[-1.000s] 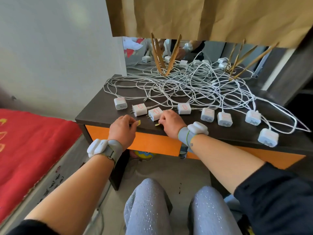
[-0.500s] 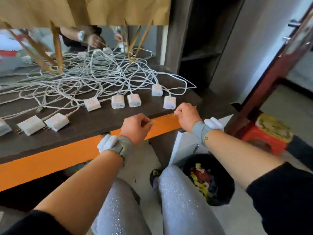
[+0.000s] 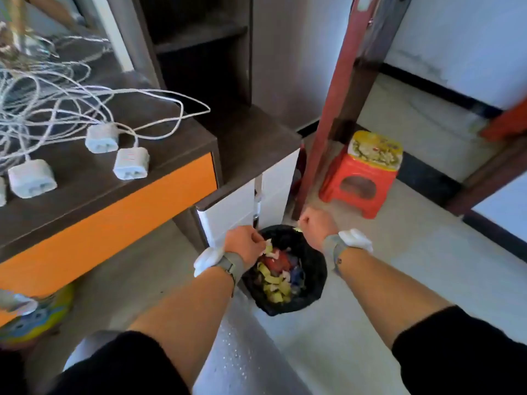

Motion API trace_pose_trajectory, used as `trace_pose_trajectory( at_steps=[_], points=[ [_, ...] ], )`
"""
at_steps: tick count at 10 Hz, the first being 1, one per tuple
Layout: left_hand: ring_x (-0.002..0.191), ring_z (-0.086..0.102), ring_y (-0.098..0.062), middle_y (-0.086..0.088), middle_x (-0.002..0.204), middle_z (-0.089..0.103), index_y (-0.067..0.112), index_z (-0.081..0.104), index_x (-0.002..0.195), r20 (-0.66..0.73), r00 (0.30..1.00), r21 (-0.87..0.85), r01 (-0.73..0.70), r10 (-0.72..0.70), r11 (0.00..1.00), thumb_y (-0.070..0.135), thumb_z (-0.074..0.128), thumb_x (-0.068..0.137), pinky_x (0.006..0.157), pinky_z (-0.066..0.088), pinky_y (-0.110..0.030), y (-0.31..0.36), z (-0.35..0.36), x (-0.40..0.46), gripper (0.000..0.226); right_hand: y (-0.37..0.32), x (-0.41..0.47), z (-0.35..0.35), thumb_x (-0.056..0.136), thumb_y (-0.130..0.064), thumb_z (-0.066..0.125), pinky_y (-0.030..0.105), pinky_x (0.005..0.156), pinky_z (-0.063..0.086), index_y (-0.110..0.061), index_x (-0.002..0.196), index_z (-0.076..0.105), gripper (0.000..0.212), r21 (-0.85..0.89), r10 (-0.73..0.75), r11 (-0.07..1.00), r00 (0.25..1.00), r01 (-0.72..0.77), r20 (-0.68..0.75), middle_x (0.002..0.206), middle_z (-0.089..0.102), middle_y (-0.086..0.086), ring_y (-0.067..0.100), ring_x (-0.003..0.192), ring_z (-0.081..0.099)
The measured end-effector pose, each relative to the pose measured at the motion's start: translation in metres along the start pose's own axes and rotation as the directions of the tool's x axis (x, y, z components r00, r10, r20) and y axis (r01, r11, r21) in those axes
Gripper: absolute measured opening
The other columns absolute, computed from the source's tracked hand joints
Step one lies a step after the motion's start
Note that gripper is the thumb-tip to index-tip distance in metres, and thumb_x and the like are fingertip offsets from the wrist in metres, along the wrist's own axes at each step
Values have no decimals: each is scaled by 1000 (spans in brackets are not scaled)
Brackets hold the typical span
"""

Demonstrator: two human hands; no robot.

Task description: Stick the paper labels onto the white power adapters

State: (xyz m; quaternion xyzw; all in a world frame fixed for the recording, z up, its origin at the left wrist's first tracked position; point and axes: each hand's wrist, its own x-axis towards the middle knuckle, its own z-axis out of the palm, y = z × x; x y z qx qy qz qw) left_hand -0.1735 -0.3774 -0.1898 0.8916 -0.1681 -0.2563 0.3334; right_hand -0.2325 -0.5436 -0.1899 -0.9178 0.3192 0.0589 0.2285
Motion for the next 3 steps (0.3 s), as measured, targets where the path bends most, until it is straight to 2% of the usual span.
trace_pose_trajectory(
  at_steps=[1, 2, 3],
  points=[
    [94, 63, -29, -14, 94, 71, 13, 64, 75, 26, 1000, 30, 10, -11, 1000, 12, 67, 78, 84, 51, -37, 2, 20, 18, 3, 14, 12, 9, 93, -18, 48, 36, 92, 44, 2, 110, 57, 28, 11, 41, 999, 997, -41, 67, 118, 62, 19, 34, 111, 55],
    [98, 61, -32, -15, 102, 68, 16, 61, 83, 51, 996, -15, 67, -67, 998, 6, 65, 78, 87, 51, -39, 4, 25, 28, 12, 24, 17, 17, 90, -11, 51, 38, 93, 45, 0, 103, 60, 20, 73, 76, 994, 994, -81, 75, 113, 63, 20, 35, 107, 57],
    [102, 59, -33, -14, 107, 66, 13, 64, 94, 49, 997, 19, 62, -63, 998, 4, 55, 83, 89, 50, -38, 0, 31, 39, 17, 32, 27, 25, 89, -3, 44, 39, 91, 47, -3, 99, 60, 19, 133, 90, 986, 992, -101, 85, 108, 65, 20, 35, 102, 59]
  ],
)
